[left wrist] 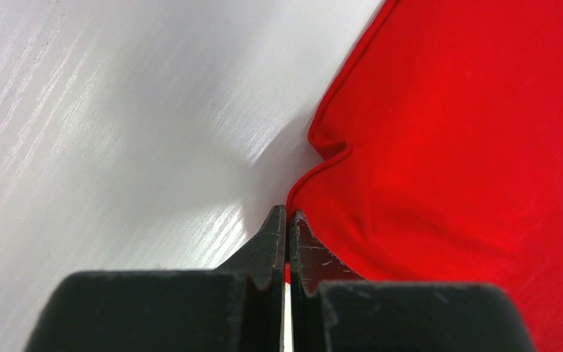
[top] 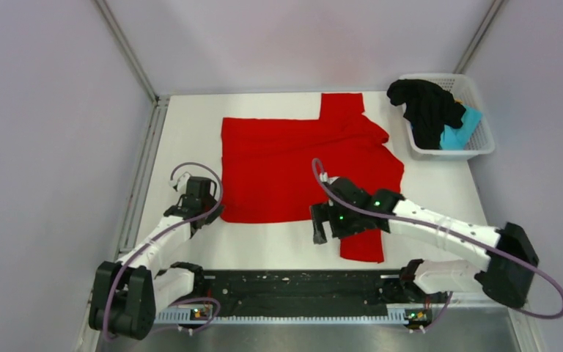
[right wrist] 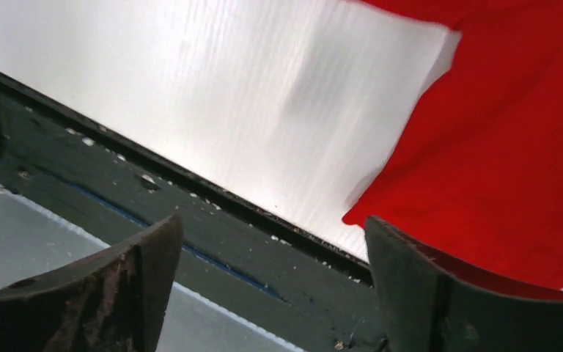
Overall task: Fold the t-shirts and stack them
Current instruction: Flatten out the tshirt
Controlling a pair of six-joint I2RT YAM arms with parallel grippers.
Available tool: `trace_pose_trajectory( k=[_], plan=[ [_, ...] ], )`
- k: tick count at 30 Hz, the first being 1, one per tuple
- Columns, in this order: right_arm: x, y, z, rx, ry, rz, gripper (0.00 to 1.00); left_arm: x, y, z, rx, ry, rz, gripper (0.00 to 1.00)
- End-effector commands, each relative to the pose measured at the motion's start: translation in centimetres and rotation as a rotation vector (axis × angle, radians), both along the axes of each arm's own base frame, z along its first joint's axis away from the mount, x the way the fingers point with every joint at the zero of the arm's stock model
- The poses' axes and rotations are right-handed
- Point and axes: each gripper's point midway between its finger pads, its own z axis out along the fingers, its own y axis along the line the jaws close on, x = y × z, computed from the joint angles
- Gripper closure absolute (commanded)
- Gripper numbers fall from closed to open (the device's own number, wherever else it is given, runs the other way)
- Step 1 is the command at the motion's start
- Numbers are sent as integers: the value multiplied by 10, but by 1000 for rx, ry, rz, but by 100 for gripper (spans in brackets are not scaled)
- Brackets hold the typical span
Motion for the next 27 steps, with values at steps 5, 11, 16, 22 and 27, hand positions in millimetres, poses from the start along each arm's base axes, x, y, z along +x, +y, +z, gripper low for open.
trace_pose_trajectory(
  k=[5, 11, 16, 22, 27],
  plan=[
    [61, -79, 31, 128, -220, -500, 1, 7, 4, 4, 22, -18, 10, 100],
    [88, -167, -13, -89, -140, -796, 5, 7, 3, 2, 21, -12, 7, 100],
    [106, -192, -36, -134, -148, -897, 22, 8, 0, 1, 10, -7, -8, 100],
    [99, -192, -69, -179, -68, -904, 40, 8, -1, -2, 10, 1, -9, 100],
    [101, -192, -81, -183, -65, -918, 63, 8, 1, -2, 17, 2, -6, 100]
  ],
)
